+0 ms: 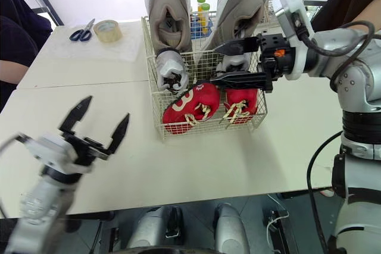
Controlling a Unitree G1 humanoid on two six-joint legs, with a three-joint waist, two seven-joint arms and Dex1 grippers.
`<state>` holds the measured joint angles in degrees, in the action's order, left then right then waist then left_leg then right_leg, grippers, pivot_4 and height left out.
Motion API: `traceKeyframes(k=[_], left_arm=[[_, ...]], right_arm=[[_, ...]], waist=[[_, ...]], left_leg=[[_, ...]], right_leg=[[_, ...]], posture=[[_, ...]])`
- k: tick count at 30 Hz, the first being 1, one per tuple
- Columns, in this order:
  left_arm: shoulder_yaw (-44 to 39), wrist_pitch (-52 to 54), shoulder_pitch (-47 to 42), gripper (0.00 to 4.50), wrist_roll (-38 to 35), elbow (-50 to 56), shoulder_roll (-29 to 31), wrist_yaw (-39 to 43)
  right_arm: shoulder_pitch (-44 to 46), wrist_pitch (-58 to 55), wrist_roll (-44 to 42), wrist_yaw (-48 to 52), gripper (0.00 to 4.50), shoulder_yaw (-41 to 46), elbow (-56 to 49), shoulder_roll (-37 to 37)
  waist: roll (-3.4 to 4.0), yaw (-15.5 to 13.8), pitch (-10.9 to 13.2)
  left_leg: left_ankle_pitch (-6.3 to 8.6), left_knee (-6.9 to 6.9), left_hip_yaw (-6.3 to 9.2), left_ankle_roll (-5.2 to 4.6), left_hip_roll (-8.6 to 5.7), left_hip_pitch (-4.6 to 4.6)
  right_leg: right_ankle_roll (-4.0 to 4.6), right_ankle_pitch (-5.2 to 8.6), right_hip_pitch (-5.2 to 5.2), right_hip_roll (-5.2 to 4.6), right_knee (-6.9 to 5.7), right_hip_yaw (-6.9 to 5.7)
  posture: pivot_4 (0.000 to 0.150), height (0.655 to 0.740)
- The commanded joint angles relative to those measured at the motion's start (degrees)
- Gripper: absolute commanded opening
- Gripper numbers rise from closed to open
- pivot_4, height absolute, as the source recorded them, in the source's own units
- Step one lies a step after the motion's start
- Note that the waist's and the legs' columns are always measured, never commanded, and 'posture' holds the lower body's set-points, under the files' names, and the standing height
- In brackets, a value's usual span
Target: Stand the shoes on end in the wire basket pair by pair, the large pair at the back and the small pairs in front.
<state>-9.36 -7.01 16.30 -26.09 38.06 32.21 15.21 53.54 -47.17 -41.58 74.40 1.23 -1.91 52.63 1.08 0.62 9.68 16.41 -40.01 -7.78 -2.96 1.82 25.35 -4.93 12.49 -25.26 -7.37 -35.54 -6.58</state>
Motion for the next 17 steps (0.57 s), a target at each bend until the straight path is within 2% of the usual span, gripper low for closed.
traceKeyframes(k=[1, 5, 9, 15, 17], left_arm=[[-10.63, 14.30, -2.51, 4.47, -19.47, 5.42, 11.71, 4.61], [-20.59, 29.68, -5.12, 4.47, -39.29, 1.56, 25.75, 10.60], [-25.02, 40.66, -8.53, 4.47, -48.92, -4.80, 33.90, 17.11], [-21.73, 48.62, -16.81, 4.47, -49.34, -12.94, 37.82, 24.42], [-19.56, 50.58, -18.41, 4.47, -47.07, -13.53, 38.76, 27.08]], right_arm=[[-0.88, 0.79, 0.26, 0.34, 4.50, 5.09, -0.53, 4.11], [-3.48, -0.89, -1.01, 0.19, 4.50, 9.14, -1.30, 8.33], [-9.43, -2.09, -1.17, 1.08, 4.50, 14.48, -2.72, 14.27], [-22.80, -3.50, -1.63, 2.22, 4.50, 23.05, -6.57, 19.06], [-26.30, -3.13, -1.29, 2.27, 4.50, 25.47, -7.07, 19.32]], waist=[[-0.02, 0.02, 0.01], [-0.10, 0.14, 0.11], [-0.06, 0.07, 0.19], [-0.09, 0.07, 0.27], [-0.08, 0.07, 0.27]], left_leg=[[0.00, -0.01, 0.01, 0.00, 0.00, 0.01], [-0.10, -0.01, -0.02, 0.18, 0.00, -0.01], [-0.16, 0.04, -0.09, 0.29, 0.02, -0.01], [-0.25, 0.11, -0.14, 0.44, 0.08, -0.05], [-0.26, 0.12, -0.15, 0.48, 0.08, -0.07]], right_leg=[[0.00, 0.00, 0.02, 0.01, -0.01, -0.02], [-0.02, 0.01, 0.06, 0.23, 0.05, 0.01], [-0.09, 0.01, 0.03, 0.35, 0.08, 0.05], [-0.23, -0.01, 0.02, 0.50, 0.07, 0.11], [-0.23, -0.01, 0.01, 0.51, 0.04, 0.13]], posture=[[0.150, 0.7400], [0.150, 0.7400], [0.150, 0.7400], [0.150, 0.7400], [0.150, 0.7400]])
